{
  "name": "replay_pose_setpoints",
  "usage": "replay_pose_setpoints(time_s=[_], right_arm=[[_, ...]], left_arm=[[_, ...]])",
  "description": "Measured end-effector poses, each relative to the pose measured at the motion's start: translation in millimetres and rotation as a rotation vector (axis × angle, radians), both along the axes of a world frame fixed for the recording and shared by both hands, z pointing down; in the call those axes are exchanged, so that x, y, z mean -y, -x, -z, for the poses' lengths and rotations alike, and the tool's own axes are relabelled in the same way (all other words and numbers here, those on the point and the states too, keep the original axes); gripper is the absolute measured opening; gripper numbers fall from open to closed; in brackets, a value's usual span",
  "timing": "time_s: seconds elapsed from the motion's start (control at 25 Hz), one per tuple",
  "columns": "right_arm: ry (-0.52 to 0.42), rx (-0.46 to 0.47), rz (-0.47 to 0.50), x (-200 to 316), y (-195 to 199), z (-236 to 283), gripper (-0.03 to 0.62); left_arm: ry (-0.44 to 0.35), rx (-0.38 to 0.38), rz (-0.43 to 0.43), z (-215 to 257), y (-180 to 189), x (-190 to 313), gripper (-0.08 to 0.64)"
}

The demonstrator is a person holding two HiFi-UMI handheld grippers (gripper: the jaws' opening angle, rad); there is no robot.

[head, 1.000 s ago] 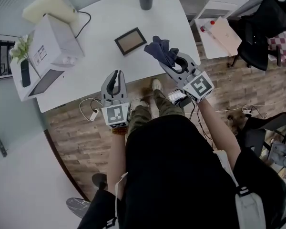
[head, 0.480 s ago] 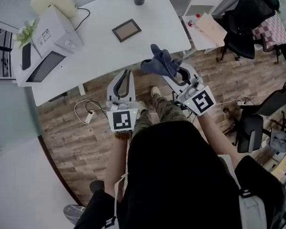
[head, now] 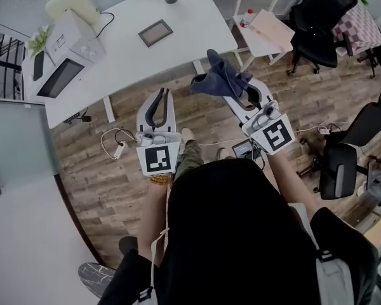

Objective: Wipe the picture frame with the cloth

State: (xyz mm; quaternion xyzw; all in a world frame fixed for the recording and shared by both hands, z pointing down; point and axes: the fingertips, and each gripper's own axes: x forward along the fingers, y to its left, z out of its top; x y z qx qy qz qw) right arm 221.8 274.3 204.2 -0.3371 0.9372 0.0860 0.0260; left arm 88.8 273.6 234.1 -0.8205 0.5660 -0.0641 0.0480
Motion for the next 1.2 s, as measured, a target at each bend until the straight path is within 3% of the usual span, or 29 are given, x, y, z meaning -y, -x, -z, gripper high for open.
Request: replay_pose_setpoints(time_s=[0.24,0.44,0.6,1.2], right_arm=[[0.037,0.016,0.018,-51.6,-56.5,-9.6,0.106],[0.052,0.007,0.009,-93.8,-79.3,-21.4,0.106],[0.001,-0.031,-0.007,-116.1,-79.3,-18.3,0.106],[-0.002,-0.058,-0.039,-156.4,-24.3,-16.4,0.106]], left_arm=[[0.028,0.025,0.033,-6.9,-59.8,-61.2,0.034],[0.054,0.02,0.038,-19.4,-76.6,-110.5,0.034],[0.067,-0.012,0.041,-24.2,-68.2,-133.6,0.034],[0.022,-0.006,0.037,-5.8,-10.7,-167.0,0.034]])
